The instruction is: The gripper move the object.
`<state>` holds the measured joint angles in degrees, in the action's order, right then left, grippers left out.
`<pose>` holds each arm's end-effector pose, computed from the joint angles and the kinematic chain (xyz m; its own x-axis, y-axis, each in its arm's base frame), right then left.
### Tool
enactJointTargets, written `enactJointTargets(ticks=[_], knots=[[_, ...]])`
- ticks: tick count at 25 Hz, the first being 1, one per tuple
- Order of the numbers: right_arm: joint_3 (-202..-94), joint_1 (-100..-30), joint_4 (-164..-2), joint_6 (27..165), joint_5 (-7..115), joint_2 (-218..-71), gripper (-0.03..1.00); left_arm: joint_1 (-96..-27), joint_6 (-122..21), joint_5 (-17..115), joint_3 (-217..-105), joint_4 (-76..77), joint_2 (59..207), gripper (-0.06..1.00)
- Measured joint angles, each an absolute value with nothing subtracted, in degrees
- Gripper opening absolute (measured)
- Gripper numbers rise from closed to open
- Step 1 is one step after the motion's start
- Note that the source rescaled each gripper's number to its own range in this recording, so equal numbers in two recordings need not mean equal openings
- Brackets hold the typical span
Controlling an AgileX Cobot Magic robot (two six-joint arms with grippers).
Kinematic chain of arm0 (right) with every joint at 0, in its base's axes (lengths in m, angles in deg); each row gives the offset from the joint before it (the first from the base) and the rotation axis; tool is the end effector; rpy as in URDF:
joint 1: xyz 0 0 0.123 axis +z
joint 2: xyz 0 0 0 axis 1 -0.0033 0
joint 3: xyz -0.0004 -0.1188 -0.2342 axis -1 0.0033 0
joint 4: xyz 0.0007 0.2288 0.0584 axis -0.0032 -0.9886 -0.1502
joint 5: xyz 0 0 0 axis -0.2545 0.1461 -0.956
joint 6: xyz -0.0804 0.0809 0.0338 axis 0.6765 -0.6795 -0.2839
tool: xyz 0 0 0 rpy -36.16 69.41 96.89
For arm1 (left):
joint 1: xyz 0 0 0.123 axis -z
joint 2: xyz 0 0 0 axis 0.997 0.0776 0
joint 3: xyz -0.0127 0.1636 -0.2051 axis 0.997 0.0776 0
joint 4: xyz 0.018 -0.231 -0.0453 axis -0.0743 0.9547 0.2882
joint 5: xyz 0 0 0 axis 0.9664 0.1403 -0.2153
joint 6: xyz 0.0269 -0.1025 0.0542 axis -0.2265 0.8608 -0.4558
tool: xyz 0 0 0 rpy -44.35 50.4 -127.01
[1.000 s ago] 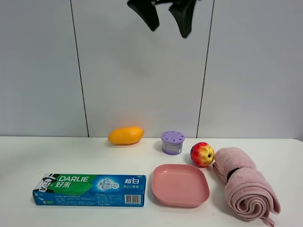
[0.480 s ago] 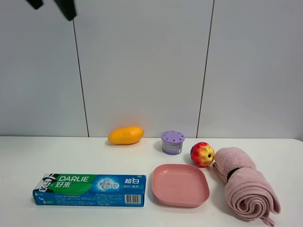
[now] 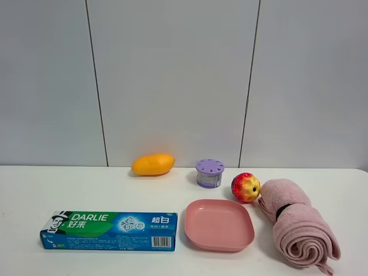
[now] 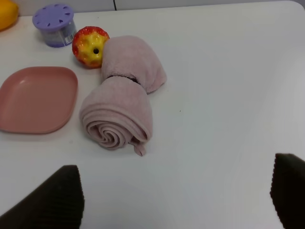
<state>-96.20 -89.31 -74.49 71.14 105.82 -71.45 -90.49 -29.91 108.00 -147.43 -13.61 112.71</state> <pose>0.0286 -0.0011 0.2543 -0.4669 0.0233 -0.8840 0.0141 0.9997 0.0190 0.1737 0.0162 0.3640 -0.7063 0.1842 -0.6836 0.0822 0.9804 0.1793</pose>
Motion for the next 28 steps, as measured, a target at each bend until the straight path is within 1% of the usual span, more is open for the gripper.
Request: enactJointTargets(ticks=[2, 4, 8, 15, 21, 26, 28], knots=[[-96.20, -89.31, -74.49, 71.14, 105.82, -71.45, 1.00, -94.03, -30.18, 107.08, -142.82, -11.05, 107.01, 1.00], [-96.20, -89.31, -74.49, 71.14, 105.82, -71.45, 1.00, -97.19, -30.18, 107.10, -138.78, -9.70, 101.21, 1.00], [-96.20, -89.31, -74.49, 71.14, 105.82, -71.45, 1.00, -100.65, -28.48, 108.04, -132.88, -7.10, 91.47, 1.00], [-96.20, -89.31, -74.49, 71.14, 105.82, -71.45, 1.00, -101.32, -22.91, 111.88, -123.51, -4.75, 80.04, 1.00], [-96.20, -89.31, -74.49, 71.14, 105.82, -71.45, 1.00, -101.32, -22.07, 112.06, -116.46, -2.96, 72.29, 0.99], [-96.20, -89.31, -74.49, 71.14, 105.82, -71.45, 1.00, -101.32, -21.00, 111.30, -111.86, -5.82, 66.82, 0.98], [-96.20, -89.31, -74.49, 71.14, 105.82, -71.45, 1.00, -101.32, -19.13, 110.43, -111.62, -7.47, 65.36, 0.95]])
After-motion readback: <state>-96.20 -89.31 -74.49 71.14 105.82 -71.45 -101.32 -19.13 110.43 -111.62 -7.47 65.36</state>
